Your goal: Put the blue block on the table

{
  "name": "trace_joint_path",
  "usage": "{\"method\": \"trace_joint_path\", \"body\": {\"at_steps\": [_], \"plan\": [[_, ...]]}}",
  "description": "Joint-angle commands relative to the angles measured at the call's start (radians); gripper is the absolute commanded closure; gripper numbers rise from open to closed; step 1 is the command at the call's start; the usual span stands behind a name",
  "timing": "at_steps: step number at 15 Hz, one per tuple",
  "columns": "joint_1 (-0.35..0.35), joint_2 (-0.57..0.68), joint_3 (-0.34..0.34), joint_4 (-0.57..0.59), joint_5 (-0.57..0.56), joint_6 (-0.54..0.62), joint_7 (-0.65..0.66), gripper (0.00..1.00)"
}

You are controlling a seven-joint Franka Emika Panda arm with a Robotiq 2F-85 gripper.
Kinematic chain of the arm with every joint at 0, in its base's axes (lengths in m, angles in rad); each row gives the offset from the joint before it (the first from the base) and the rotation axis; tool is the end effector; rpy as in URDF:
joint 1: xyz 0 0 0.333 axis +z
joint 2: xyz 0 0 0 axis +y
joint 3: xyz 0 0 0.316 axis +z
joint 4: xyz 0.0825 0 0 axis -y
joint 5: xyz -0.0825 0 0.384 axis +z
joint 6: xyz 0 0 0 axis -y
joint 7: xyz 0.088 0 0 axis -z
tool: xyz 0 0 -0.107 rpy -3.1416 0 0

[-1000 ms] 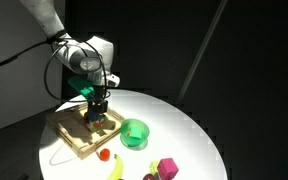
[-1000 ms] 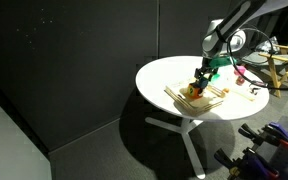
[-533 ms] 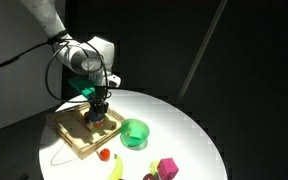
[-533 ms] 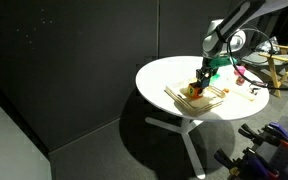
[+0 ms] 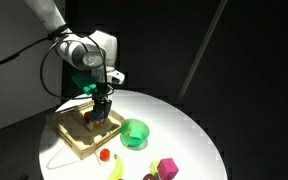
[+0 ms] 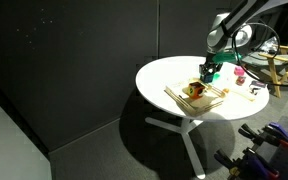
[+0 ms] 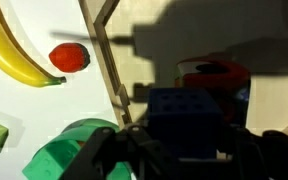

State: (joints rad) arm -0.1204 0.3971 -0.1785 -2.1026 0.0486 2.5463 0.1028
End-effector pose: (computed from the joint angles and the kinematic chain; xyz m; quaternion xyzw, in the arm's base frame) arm 0.5619 -0.1725 0.2351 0.9769 -0.2112 0.0248 0.0226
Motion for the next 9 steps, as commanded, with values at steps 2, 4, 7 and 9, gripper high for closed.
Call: {"method": "trace_joint_path", "body": {"at_steps": [2, 4, 7, 9], "plan": [[0.032, -0.103, -0.069, -0.101, -0.081, 0.024, 0.172, 0.71], [0.042, -0.135, -0.101, -0.141, -0.114, 0.031, 0.267, 0.71], [0.043, -0.187, -0.135, -0.211, -0.139, 0.026, 0.382, 0.71], [0.035, -0.223, -0.146, -0.256, -0.136, 0.023, 0.436, 0.71]]}}
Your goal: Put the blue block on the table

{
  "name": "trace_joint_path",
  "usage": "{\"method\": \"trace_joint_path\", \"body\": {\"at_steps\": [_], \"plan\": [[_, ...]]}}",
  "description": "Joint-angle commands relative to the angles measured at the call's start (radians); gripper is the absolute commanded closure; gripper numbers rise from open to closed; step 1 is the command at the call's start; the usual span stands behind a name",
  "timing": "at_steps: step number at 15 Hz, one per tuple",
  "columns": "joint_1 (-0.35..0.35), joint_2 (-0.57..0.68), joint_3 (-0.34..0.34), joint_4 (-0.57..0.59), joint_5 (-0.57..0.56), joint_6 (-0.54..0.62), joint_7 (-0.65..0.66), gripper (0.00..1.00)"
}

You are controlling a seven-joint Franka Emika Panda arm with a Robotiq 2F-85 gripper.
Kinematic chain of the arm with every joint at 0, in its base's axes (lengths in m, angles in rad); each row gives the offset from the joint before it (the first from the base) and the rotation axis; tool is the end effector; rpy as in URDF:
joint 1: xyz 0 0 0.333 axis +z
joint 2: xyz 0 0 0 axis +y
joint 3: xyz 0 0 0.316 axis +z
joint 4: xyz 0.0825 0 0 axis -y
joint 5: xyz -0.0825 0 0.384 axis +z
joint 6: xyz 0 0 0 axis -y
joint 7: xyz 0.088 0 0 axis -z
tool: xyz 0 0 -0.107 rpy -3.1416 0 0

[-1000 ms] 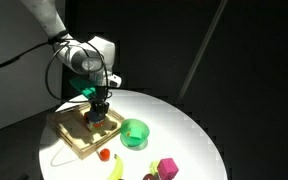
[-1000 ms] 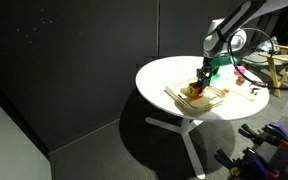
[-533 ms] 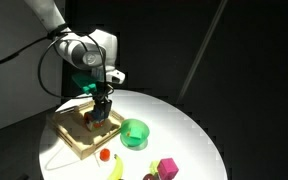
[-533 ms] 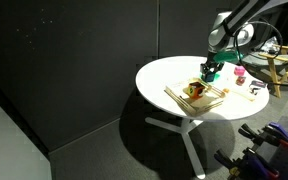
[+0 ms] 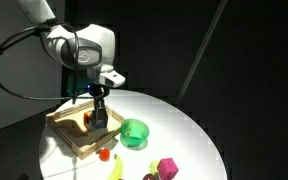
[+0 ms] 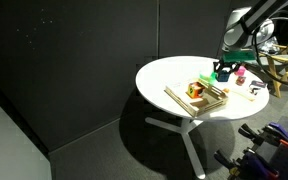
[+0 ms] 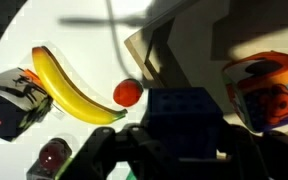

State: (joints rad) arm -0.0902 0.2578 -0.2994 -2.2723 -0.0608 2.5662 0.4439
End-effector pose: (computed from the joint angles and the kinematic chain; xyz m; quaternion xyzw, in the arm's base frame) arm 0.5005 -0.2055 0.2528 0.9248 -0.3759 0.0243 0.0540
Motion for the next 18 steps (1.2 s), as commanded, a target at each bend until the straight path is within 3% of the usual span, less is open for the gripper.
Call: {"method": "trace_joint_path", "body": {"at_steps": [1, 8, 18], "plan": [[0.0, -0.1, -0.03, -0.107, -0.023, 0.005, 0.117, 0.71], [-0.051, -0.208, -0.038, -0.236, -0.022, 0.049, 0.264, 0.71], [-0.134, -0.194, -0.056, -0.345, -0.044, 0.234, 0.254, 0.71]]}}
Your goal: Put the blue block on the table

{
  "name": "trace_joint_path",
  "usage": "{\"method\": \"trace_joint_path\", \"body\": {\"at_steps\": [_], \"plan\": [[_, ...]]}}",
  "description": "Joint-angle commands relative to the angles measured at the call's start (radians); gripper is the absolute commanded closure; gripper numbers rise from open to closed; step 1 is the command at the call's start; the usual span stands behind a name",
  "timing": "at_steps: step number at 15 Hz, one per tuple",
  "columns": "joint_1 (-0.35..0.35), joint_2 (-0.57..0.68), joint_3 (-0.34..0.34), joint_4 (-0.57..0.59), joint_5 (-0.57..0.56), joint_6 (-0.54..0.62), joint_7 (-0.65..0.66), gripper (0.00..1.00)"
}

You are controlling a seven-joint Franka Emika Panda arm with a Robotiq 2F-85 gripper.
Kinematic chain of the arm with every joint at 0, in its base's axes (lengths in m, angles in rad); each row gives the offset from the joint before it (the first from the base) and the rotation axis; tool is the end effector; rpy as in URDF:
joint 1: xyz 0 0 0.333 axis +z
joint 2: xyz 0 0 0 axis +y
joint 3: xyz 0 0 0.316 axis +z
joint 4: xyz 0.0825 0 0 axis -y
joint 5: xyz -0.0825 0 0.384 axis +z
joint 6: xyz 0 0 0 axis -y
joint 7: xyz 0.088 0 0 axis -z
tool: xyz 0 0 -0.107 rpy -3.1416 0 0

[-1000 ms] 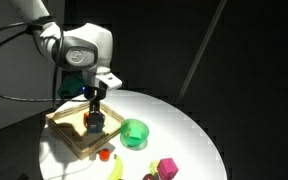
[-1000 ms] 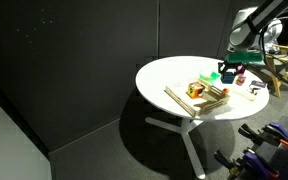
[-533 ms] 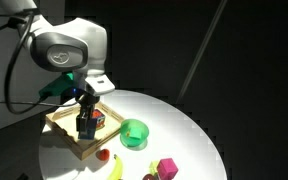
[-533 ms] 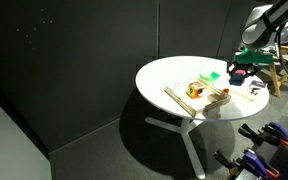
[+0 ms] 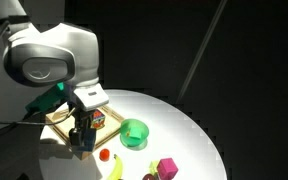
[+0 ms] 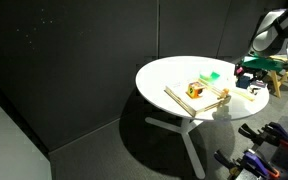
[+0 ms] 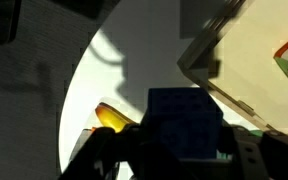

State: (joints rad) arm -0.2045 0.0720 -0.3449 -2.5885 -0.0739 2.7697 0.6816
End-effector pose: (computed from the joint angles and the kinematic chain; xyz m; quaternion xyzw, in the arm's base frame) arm 0.3890 -0.2365 0.2451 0.8344 -0.5476 0.0579 0.0237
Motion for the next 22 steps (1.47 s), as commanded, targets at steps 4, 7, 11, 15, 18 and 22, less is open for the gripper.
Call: {"method": "trace_joint_path", "body": {"at_steps": [4, 7, 11, 15, 18, 22], "plan": [[-0.034, 0.015, -0.023, -0.034, -0.019, 0.023, 0.009, 0.71], [-0.034, 0.045, -0.037, -0.025, -0.022, 0.019, 0.016, 0.71], [-0.025, 0.092, -0.06, -0.016, -0.018, 0.032, 0.02, 0.71], [-0.012, 0.154, -0.077, -0.008, 0.002, 0.105, 0.01, 0.71], [0.013, 0.206, -0.099, 0.001, 0.017, 0.156, 0.006, 0.71], [0.05, 0.261, -0.119, 0.011, 0.058, 0.187, -0.012, 0.71]]}}
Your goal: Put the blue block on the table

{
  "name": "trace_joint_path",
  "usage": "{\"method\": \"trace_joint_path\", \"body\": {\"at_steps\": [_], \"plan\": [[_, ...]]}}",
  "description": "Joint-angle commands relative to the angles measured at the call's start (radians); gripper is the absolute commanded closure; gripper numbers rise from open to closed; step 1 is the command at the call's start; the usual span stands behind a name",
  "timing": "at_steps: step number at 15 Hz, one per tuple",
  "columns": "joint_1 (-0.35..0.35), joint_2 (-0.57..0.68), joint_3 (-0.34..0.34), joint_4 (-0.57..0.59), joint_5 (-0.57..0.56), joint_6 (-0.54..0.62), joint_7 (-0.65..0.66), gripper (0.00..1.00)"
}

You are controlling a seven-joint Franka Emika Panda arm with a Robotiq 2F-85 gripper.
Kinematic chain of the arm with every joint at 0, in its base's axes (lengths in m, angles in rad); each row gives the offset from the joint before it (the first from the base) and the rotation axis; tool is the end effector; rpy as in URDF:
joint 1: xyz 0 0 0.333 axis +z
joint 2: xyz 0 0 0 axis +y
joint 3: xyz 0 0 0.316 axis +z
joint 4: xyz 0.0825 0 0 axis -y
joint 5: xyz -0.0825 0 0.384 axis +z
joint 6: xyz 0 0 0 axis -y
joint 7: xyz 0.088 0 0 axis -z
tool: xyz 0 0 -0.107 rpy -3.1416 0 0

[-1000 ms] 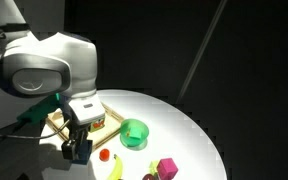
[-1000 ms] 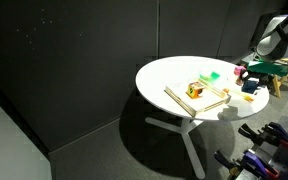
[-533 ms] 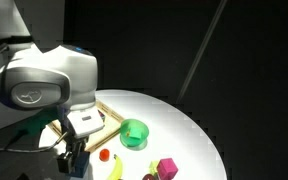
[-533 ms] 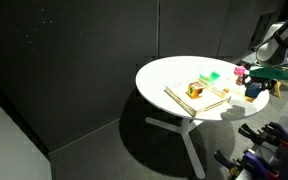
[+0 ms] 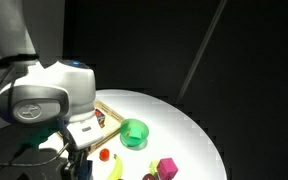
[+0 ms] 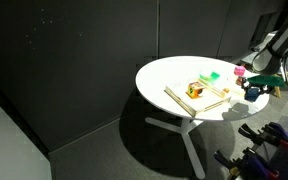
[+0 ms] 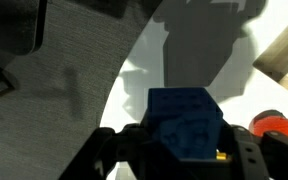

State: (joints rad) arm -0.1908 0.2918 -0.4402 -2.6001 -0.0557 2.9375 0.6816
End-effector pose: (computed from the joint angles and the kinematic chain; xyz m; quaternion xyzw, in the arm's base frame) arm 0.3515 -0.2683 0.1697 0.8122 -0.5784 0.0365 0.0668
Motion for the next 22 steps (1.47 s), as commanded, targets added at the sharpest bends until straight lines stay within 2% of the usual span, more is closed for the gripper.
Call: {"method": "trace_joint_path", "body": {"at_steps": [1, 11, 12, 13, 16, 22], "plan": [[0.044, 0.052, -0.025, 0.026, 0.054, 0.024, -0.015, 0.71], [0.104, 0.146, -0.046, 0.065, 0.133, 0.032, -0.029, 0.71], [0.106, 0.15, -0.047, 0.067, 0.136, 0.03, -0.031, 0.21], [0.108, 0.154, -0.047, 0.068, 0.137, 0.028, -0.033, 0.19], [0.11, 0.158, -0.047, 0.07, 0.138, 0.029, -0.04, 0.0], [0.113, 0.103, -0.046, 0.056, 0.135, 0.028, -0.076, 0.0]]}}
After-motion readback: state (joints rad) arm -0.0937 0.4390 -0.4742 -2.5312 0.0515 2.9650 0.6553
